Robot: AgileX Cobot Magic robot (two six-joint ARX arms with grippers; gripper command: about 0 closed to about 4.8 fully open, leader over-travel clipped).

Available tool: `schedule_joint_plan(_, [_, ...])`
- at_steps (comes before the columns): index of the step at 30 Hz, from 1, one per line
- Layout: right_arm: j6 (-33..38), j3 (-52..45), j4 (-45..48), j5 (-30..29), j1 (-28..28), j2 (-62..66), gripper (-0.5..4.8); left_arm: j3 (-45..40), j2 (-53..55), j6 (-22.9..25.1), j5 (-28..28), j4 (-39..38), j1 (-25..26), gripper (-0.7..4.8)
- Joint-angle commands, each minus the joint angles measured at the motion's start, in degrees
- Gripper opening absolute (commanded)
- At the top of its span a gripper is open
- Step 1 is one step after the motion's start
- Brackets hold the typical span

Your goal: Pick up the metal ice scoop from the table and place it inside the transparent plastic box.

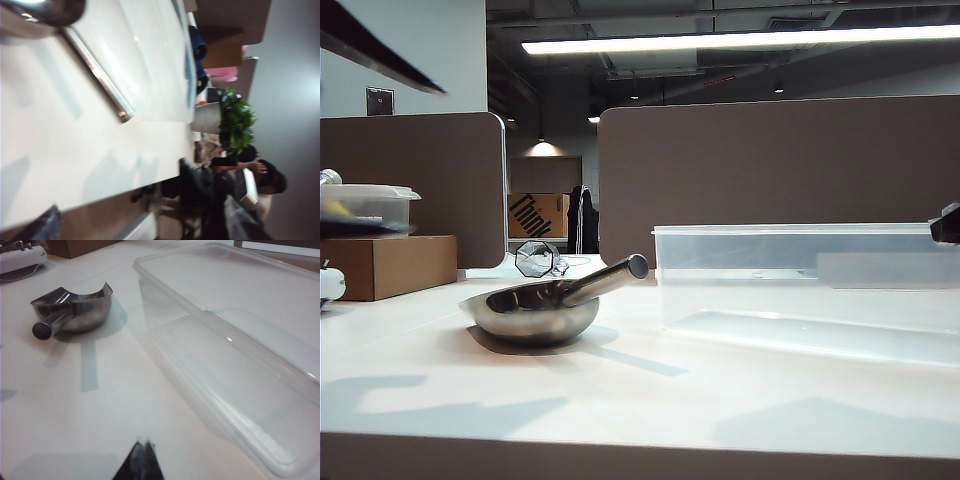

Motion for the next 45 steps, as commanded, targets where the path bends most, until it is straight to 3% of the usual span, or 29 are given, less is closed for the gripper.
schedule_joint_plan(1, [-0.09, 0.04, 1.01, -0.04, -0.04, 0.00, -0.01, 0.37, 7.39, -5.99, -9.46, 16.31, -5.25, 4.36])
schedule_joint_plan(9, [-0.11, 0.04, 1.01, -0.04, -0.11, -0.02, -0.01, 1.25, 25.14, -13.90, -18.71, 31.36, -16.24, 4.36])
schedule_joint_plan(16, [-0.11, 0.04, 1.01, -0.07, -0.13, -0.02, -0.01, 6.29, 37.35, -14.45, -25.16, 40.65, -22.27, 4.35])
schedule_joint_plan(21, [-0.09, 0.04, 1.01, -0.07, -0.15, -0.02, -0.01, 9.90, 42.31, -14.21, -26.45, 39.76, -22.80, 4.35])
schedule_joint_plan(30, [-0.11, 0.04, 1.01, -0.04, -0.15, -0.02, -0.01, 11.02, 45.40, -14.19, -23.52, 39.39, -22.77, 4.35])
schedule_joint_plan(41, [-0.11, 0.04, 1.01, -0.04, -0.15, -0.02, -0.01, 11.32, 46.58, -13.40, -34.07, 33.51, -22.77, 4.34])
schedule_joint_plan(45, [-0.11, 0.04, 1.01, -0.04, -0.15, -0.04, -0.01, 13.92, 50.60, -13.88, -33.94, 33.57, -22.77, 4.34])
